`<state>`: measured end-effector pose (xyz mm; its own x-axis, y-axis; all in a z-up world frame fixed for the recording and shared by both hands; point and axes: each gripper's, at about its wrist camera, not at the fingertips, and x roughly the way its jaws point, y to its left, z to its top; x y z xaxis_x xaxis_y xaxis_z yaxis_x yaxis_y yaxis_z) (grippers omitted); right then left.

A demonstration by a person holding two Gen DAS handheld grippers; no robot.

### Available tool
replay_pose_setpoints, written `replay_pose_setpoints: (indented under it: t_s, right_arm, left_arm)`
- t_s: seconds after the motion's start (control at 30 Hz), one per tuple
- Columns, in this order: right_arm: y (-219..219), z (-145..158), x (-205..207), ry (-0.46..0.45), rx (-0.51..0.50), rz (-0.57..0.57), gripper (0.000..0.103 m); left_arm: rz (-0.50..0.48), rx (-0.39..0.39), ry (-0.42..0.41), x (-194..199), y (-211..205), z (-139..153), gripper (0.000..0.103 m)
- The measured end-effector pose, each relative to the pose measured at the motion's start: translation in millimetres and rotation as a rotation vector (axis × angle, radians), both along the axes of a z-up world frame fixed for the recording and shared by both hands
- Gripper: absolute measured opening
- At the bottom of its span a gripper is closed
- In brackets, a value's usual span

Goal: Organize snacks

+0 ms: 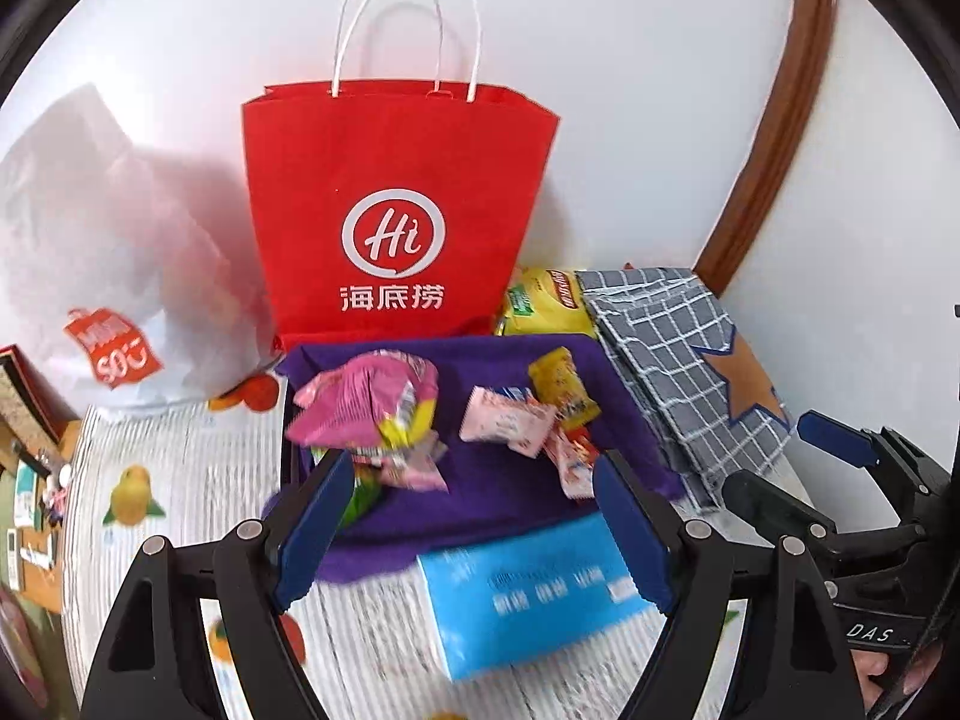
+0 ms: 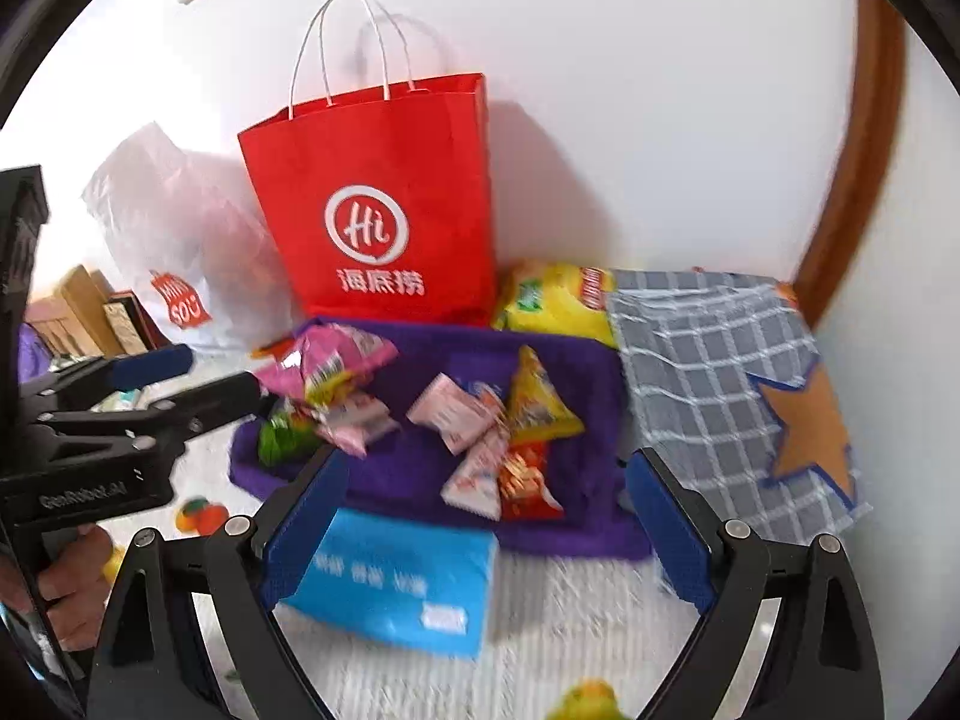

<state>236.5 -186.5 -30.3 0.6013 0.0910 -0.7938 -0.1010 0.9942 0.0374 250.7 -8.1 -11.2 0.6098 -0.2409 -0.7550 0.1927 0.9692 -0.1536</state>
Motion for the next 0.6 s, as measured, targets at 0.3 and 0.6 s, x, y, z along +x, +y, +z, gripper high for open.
replay_pose_setpoints:
  t_s: [0.3,0.6]
  right_arm:
    - [-23,13,-74,0.013,0.081,-0.049,0.093]
    - [-27,23,-145,-0.046,0.074,-0.081,0.096]
  left_arm:
    - [0.044,0.057,-0.042,-83,-2,16,0.081]
    - [0.094,0.090,-0.082,-150,-7,28,0.086]
